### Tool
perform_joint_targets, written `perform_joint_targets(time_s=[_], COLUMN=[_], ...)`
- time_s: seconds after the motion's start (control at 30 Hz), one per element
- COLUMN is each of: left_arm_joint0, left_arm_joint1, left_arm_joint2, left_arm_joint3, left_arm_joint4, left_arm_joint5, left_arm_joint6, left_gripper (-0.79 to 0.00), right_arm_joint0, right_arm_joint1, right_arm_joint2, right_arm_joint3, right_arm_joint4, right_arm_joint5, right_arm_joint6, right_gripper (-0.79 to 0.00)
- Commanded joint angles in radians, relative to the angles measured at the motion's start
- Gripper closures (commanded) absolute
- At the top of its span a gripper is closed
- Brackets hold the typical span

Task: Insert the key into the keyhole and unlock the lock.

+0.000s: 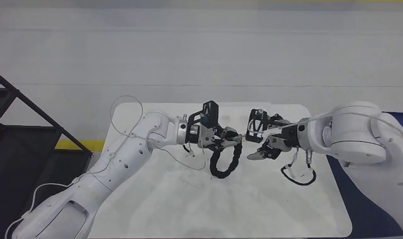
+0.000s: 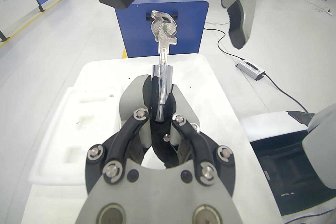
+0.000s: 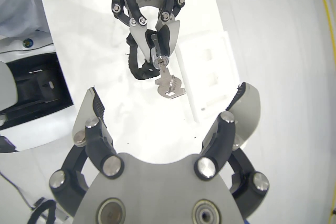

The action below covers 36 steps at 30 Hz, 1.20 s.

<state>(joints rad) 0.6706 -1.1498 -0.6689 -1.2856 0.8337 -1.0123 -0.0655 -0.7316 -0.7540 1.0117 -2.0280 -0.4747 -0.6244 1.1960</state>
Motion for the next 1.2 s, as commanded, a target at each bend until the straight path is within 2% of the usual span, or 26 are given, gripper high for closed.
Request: perform_joint_targets(time_s=[0.0,0.13,0.4,0.43,0.47,0.53,0.57,0.6,0.7,0.83,1.17], left_arm_joint0=[-0.001,0.000,0.000,0.000,-0.001,-0.001,-0.001,-0.001,-0.001,-0.003,-0.007], left_arm_joint1=[0.001,0.001,0.003,0.003,0.003,0.002,0.002,0.002,0.000,-0.001,-0.001], left_arm_joint2=[0.003,0.011,0.018,0.018,0.019,0.021,0.022,0.024,0.029,0.034,0.041], left_arm_joint3=[-0.001,0.002,0.008,0.008,0.009,0.010,0.011,0.011,0.013,0.017,0.020], left_arm_joint4=[-0.013,-0.038,-0.066,-0.068,-0.070,-0.074,-0.075,-0.077,-0.080,-0.089,-0.096], left_arm_joint5=[0.000,0.000,0.000,0.000,0.000,0.000,0.000,0.000,0.000,0.000,0.000], left_arm_joint6=[-0.010,-0.031,-0.050,-0.050,-0.051,-0.053,-0.054,-0.055,-0.059,-0.061,-0.059], left_gripper=[0.000,0.000,0.000,0.000,0.000,0.000,0.000,0.000,0.000,0.000,0.000], right_arm_joint0=[0.003,-0.003,-0.012,-0.013,-0.013,-0.014,-0.013,-0.012,-0.012,-0.007,0.007], right_arm_joint1=[0.012,0.031,0.062,0.064,0.066,0.069,0.070,0.070,0.070,0.067,0.053], right_arm_joint2=[-0.003,-0.006,-0.035,-0.039,-0.043,-0.050,-0.054,-0.057,-0.071,-0.090,-0.126], right_arm_joint3=[0.008,0.003,-0.050,-0.058,-0.063,-0.074,-0.081,-0.087,-0.097,-0.103,-0.099], right_arm_joint4=[-0.065,-0.161,-0.319,-0.330,-0.337,-0.356,-0.367,-0.375,-0.393,-0.403,-0.418], right_arm_joint5=[-0.080,-0.163,-0.206,-0.207,-0.209,-0.210,-0.211,-0.212,-0.217,-0.219,-0.194], right_arm_joint6=[-0.080,-0.163,-0.206,-0.208,-0.210,-0.211,-0.211,-0.213,-0.217,-0.221,-0.234], right_gripper=[-0.785,-0.785,-0.776,-0.693,-0.413,-0.280,-0.169,-0.120,-0.099,0.000,0.000])
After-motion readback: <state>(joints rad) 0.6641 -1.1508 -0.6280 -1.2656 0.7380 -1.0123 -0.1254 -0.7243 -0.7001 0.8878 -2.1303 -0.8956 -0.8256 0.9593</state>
